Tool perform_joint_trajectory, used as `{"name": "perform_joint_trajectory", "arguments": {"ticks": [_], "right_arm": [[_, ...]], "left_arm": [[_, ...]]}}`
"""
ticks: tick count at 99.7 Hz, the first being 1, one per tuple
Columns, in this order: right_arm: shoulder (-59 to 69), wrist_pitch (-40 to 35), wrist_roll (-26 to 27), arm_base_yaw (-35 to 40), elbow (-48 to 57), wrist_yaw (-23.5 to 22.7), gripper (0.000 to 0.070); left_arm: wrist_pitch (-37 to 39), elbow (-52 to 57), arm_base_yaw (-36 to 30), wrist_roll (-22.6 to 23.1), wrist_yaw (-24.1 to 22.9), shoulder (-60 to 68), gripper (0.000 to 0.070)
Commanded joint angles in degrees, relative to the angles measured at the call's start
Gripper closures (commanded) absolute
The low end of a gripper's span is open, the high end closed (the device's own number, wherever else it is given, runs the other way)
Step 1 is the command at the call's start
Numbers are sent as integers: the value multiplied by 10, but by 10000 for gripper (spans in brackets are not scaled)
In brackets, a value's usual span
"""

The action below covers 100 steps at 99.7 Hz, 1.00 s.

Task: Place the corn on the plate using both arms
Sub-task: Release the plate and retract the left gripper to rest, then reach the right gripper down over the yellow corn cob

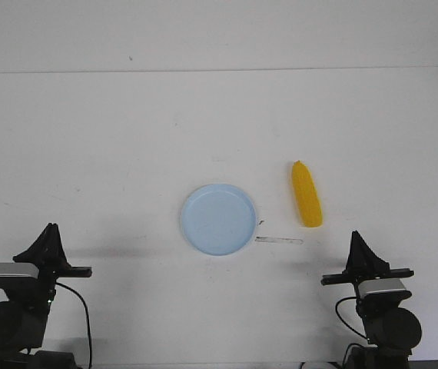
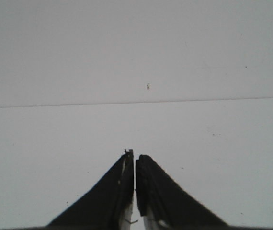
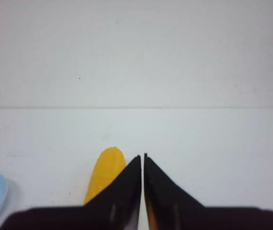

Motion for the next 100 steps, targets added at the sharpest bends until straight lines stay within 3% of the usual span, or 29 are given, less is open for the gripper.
{"name": "perform_joint_trajectory", "arguments": {"ticks": [1,71,83,100], "right_arm": [[1,6,-2,1,-1,2,693],[1,6,-2,1,-1,2,693],[1,6,-4,-1,-1,31,693],[1,6,-4,-1,-1,30,693]], "left_arm": [[6,5,-1,-7,-1,-8,699],[5,5,-1,-6,-1,-34,699],[5,5,-1,-6,-1,-34,699],[5,5,-1,-6,-1,-34,699]]}}
